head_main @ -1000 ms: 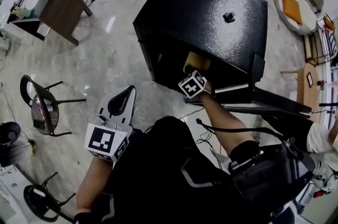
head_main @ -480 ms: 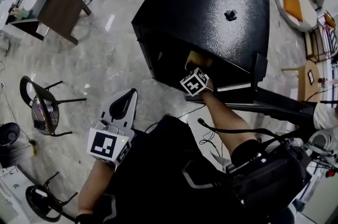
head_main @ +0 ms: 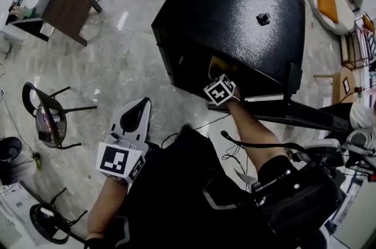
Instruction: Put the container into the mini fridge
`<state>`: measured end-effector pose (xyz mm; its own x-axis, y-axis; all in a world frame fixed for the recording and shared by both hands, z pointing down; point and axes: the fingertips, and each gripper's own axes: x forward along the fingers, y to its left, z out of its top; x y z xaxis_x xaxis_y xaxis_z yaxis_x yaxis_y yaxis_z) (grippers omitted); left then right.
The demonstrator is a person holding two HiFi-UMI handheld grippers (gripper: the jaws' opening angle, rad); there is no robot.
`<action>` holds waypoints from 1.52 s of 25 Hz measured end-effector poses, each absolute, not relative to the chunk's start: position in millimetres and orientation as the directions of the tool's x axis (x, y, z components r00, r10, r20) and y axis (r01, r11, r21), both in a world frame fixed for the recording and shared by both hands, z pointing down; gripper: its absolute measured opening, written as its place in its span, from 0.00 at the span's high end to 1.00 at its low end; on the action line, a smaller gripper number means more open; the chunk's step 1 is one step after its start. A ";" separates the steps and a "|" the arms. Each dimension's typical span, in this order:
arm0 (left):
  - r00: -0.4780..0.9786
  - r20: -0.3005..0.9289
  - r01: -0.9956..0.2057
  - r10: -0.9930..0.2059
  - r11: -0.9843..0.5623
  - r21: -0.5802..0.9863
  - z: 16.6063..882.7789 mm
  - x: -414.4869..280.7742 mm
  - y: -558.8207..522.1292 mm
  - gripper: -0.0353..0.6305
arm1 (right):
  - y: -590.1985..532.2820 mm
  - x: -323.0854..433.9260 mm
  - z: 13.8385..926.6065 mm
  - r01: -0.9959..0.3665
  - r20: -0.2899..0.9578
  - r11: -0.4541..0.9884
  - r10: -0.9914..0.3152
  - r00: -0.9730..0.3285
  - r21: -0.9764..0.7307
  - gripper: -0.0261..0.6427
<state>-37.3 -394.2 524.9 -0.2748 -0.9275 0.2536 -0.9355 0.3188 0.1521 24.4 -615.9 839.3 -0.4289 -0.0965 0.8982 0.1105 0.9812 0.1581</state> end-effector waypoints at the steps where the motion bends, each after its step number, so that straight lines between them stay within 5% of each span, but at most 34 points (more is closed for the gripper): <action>1: -0.269 0.260 -0.937 -0.927 0.315 0.154 524.4 -38.1 -394.3 0.94 | -617.3 26.0 838.5 0.100 0.898 0.982 -0.104 -0.428 0.162 0.76; 14: -0.080 0.277 -0.988 -0.958 0.113 0.106 495.4 -48.1 -419.0 0.94 | -601.6 33.5 776.5 -0.044 0.841 0.983 -0.176 -0.512 0.178 0.73; 21: 0.025 0.245 -0.992 -0.969 0.007 0.125 490.6 -60.6 -422.1 0.94 | -580.5 45.0 728.6 -0.225 0.795 0.964 -0.249 -0.553 0.145 0.86; 38: 0.149 0.151 -0.978 -0.977 -0.124 0.166 459.5 -71.9 -434.5 0.94 | -538.5 50.8 555.7 -0.421 0.518 0.905 -0.387 -0.763 0.056 0.92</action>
